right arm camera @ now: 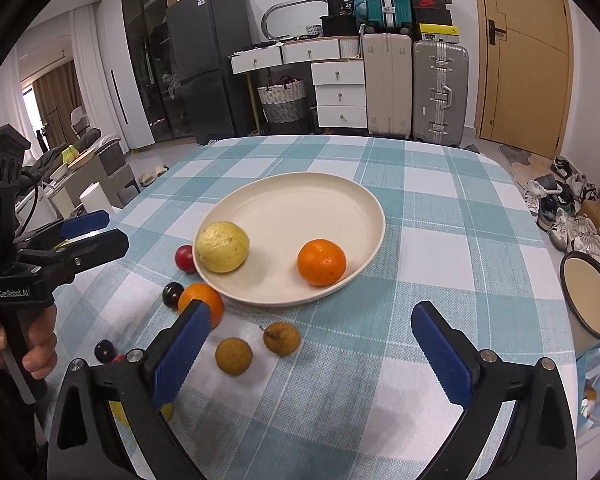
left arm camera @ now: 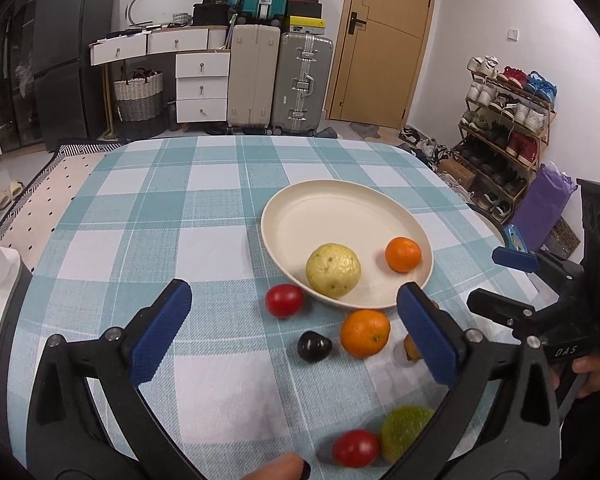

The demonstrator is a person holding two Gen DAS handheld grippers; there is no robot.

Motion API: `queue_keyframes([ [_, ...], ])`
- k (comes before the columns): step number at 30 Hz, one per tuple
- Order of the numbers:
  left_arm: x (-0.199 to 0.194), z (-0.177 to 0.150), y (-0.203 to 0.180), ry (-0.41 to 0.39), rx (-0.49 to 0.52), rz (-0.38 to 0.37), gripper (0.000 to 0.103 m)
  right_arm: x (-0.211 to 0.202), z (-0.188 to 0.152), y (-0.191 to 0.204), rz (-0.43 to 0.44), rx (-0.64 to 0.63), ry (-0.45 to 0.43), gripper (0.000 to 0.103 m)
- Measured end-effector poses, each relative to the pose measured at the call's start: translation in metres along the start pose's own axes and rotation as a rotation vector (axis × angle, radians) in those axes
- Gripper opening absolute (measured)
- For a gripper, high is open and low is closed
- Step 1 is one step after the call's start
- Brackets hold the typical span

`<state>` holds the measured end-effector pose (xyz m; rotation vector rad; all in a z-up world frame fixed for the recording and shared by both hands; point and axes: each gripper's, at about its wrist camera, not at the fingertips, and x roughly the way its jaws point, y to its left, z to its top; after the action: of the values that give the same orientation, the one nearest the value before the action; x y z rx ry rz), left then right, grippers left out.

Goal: Organize fruits
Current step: 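Withdraw both grippers from the plate toward the remaining fruits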

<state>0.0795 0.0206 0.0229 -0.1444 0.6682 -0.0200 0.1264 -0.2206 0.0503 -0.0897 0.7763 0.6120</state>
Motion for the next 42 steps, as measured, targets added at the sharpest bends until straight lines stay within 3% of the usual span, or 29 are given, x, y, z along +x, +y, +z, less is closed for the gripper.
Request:
queue_keyframes([
  [22, -0.035, -0.054, -0.002, 0.052, 0.036, 0.028, 0.102, -0.021, -0.037, 0.030, 0.087, -0.022, 0.052, 0.102],
  [42, -0.034, -0.083, 0.003, 0.148, 0.057, 0.038, 0.102, -0.019, -0.047, 0.058, 0.210, -0.063, 0.098, 0.102],
])
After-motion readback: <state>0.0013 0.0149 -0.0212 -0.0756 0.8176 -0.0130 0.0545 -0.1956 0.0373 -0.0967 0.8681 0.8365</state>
